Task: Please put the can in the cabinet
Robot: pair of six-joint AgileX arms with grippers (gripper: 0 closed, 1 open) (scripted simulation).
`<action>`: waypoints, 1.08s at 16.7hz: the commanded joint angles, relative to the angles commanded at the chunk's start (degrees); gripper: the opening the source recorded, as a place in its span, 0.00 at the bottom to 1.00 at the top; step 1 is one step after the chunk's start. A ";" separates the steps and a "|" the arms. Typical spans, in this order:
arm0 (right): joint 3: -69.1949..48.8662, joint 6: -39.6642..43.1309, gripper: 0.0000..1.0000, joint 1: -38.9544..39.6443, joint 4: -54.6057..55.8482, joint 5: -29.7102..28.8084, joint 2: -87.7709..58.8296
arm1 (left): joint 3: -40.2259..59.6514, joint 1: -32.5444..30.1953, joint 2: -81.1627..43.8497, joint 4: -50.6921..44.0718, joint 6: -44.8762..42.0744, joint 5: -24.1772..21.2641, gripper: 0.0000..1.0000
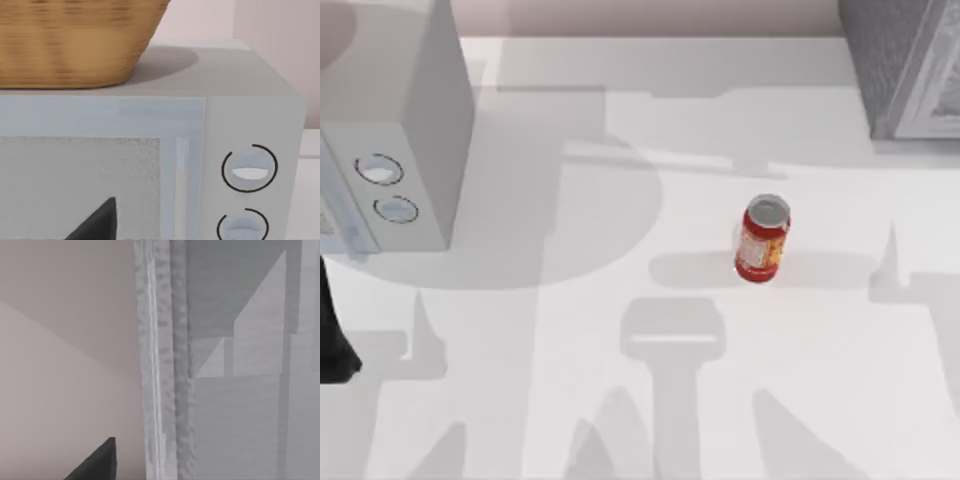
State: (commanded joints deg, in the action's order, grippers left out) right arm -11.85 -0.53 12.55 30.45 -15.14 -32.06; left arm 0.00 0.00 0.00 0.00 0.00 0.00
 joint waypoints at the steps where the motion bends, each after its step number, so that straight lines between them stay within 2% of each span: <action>1: -0.74 -0.21 1.00 1.50 2.91 -1.60 -4.41 | 0.00 0.00 0.00 0.00 0.00 0.00 1.00; 12: -9.40 -1.96 1.00 19.08 37.36 -20.19 -57.29 | 0.00 0.00 0.00 0.00 0.00 0.00 1.00; 18: -14.30 -2.12 1.00 27.76 54.81 -28.30 -82.43 | 0.00 0.00 0.00 0.00 0.00 0.00 1.00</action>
State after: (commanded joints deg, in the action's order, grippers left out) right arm -26.15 -2.65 40.31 85.26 -43.44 -114.49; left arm 0.00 0.00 0.00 0.00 0.00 0.00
